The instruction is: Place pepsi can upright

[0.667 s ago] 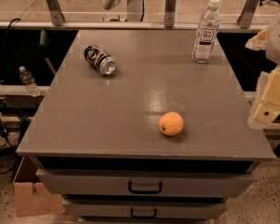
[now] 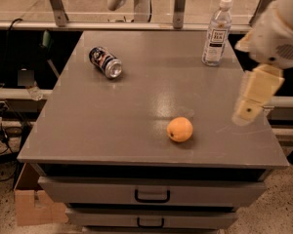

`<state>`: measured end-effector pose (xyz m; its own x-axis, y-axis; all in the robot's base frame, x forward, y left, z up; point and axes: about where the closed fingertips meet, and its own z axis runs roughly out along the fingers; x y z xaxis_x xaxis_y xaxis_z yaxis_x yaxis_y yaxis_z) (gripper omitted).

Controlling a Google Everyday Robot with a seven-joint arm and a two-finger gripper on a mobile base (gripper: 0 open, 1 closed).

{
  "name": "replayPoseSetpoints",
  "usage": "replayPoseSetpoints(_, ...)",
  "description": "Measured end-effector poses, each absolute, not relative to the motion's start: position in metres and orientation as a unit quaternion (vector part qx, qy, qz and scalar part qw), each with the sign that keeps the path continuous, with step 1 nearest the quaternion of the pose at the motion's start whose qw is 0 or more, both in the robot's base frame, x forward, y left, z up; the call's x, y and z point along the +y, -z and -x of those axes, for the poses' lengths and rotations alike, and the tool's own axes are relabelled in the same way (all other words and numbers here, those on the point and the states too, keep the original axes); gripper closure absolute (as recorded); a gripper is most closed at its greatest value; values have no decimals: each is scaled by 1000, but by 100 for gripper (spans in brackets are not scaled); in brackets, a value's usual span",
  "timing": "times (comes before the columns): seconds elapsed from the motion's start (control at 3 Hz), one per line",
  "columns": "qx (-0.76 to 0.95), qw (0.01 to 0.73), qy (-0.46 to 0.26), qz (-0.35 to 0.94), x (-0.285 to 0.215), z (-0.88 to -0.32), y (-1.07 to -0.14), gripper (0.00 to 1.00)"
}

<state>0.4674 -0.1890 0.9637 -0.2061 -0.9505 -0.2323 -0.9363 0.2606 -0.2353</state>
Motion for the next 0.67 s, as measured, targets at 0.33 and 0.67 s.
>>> replayPoseSetpoints(0.33,768,174,1,617,-135,-513,-944,0)
replayPoseSetpoints(0.67,756,183,-33,628,-66,-552,-926,0)
